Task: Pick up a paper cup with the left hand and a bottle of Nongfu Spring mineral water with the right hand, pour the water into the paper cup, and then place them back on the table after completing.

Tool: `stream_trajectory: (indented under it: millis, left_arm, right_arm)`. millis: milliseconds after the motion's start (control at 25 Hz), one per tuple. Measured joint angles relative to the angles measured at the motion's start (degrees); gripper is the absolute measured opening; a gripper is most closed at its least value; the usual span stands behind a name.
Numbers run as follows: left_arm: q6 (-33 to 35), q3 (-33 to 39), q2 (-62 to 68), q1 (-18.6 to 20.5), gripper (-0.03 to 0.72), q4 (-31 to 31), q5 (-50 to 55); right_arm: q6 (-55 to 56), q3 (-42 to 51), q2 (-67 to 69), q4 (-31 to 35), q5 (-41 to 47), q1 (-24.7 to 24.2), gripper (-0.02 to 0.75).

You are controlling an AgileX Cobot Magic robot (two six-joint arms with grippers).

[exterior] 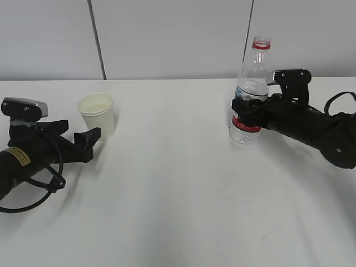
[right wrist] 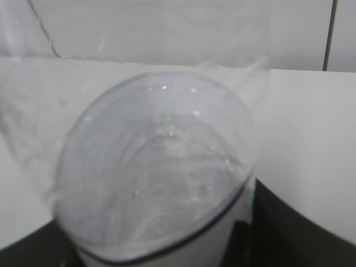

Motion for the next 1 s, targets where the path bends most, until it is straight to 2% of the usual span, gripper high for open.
stream_trajectory:
  millis: [320,520,600,1000]
  left_arm:
    - [0.00,0.00,0.00,0.00,0.550,0.00,0.00]
    - [0.00,0.00,0.00,0.00,0.550,0.00,0.00]
    - [0.00,0.00,0.00,0.00,0.550,0.00,0.00]
    - [0.00,0.00,-0.11,0.00,0.550,0.79,0.00]
  right_arm:
    - [-0.77,0.00,0.00,0.13,0.00,0.00,0.425]
    - [-1.61,0.00,0.00,0.13,0.63,0.00,0.596]
    - [-1.71,0.00,0.00,0.13,1.15,0.00,0.638]
    - [-1.71,0.00,0.00,-1.58,1.16,0.00,0.648]
